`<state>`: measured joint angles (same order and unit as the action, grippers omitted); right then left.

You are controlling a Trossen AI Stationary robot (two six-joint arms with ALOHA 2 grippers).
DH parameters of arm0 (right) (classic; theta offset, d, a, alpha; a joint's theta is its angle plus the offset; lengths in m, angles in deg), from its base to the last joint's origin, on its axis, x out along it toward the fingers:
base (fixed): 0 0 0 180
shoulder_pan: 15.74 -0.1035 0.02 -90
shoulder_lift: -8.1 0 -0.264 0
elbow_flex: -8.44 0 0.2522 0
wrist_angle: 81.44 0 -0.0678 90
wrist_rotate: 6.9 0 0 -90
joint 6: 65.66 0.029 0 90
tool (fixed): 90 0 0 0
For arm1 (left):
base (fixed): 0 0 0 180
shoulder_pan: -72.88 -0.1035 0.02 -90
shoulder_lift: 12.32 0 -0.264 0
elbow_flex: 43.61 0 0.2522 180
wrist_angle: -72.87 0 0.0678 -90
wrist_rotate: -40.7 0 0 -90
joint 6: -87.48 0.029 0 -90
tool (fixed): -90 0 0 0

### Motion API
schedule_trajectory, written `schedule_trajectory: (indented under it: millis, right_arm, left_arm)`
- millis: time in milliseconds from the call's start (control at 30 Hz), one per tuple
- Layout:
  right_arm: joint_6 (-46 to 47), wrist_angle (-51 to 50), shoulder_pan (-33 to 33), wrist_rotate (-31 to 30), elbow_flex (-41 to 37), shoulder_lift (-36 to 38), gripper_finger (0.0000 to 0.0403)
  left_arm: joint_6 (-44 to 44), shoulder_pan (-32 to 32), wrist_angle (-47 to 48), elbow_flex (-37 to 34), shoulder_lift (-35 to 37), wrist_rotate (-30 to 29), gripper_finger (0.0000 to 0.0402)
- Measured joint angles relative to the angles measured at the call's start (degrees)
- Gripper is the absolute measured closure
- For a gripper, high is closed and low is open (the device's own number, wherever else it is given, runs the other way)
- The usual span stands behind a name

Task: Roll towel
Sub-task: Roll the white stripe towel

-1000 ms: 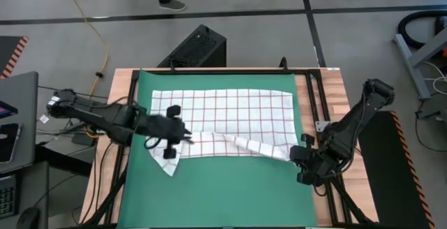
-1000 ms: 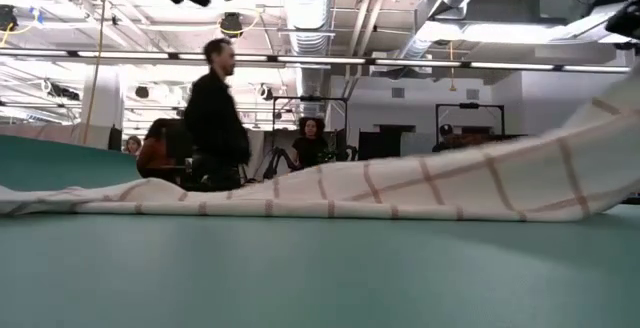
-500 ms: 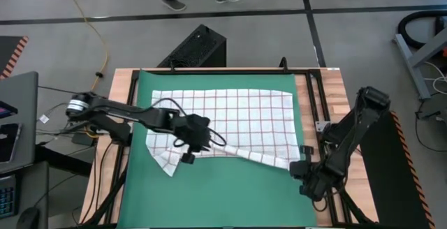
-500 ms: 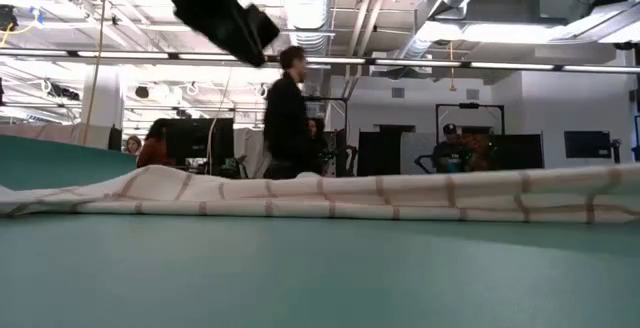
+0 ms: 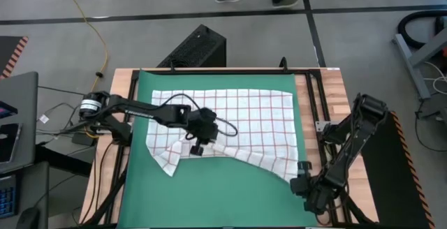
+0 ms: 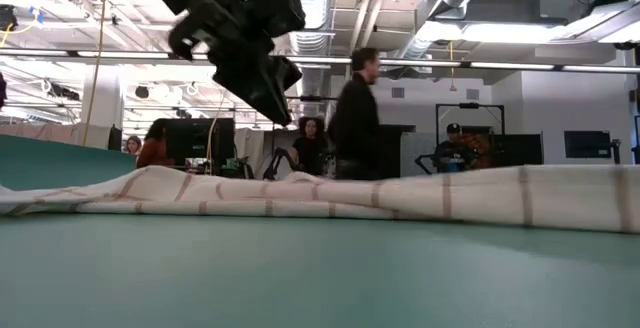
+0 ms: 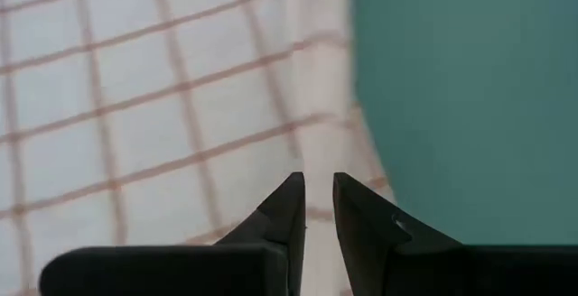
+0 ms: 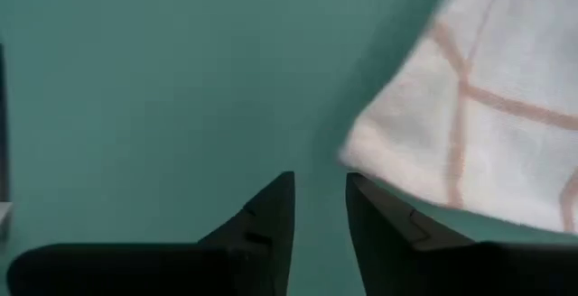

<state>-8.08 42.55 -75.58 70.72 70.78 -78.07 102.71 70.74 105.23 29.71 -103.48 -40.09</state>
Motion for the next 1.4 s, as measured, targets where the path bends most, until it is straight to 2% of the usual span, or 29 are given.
schedule_trajectory:
  millis: [233,367,467,533,600,800,967,1233,1400]
  right_arm:
    - [0.9,1.3,-0.1,0.4,0.0,-0.8,0.0271]
    - [1.0,1.5,0.0,0.5,0.0,-0.8,0.0271]
    - [1.2,1.5,0.0,0.4,0.0,-0.8,0.0271]
    - [2.3,1.5,0.0,0.4,0.0,-0.8,0.0271]
    - [3.5,1.5,0.0,0.4,0.0,-0.8,0.0271]
    - [4.4,1.5,0.0,0.4,0.0,-0.8,0.0271]
    - [4.5,1.2,0.4,0.4,0.0,-0.8,0.0271]
    - [4.1,0.9,0.9,0.2,0.0,-0.8,0.0271]
    - [4.4,1.0,1.1,0.0,0.0,-0.8,0.0271]
  left_arm:
    - [0.9,-5.8,1.7,2.3,-1.0,10.7,0.0353]
    - [1.7,-5.6,1.9,2.5,-0.8,13.3,0.0353]
    - [2.6,-3.5,6.4,2.4,-0.8,16.2,0.0353]
    - [5.7,-0.8,9.2,2.4,-0.8,14.6,0.0353]
    - [8.3,2.2,9.8,2.3,-0.9,10.5,0.0353]
    - [11.5,7.3,3.5,1.8,-1.3,0.3,0.0353]
    - [10.7,7.5,-0.3,1.0,-3.9,-0.1,0.0353]
    - [10.1,9.2,0.0,1.4,-9.6,-0.8,0.0353]
    - [8.9,10.8,-0.5,1.4,-11.0,-6.1,0.0353]
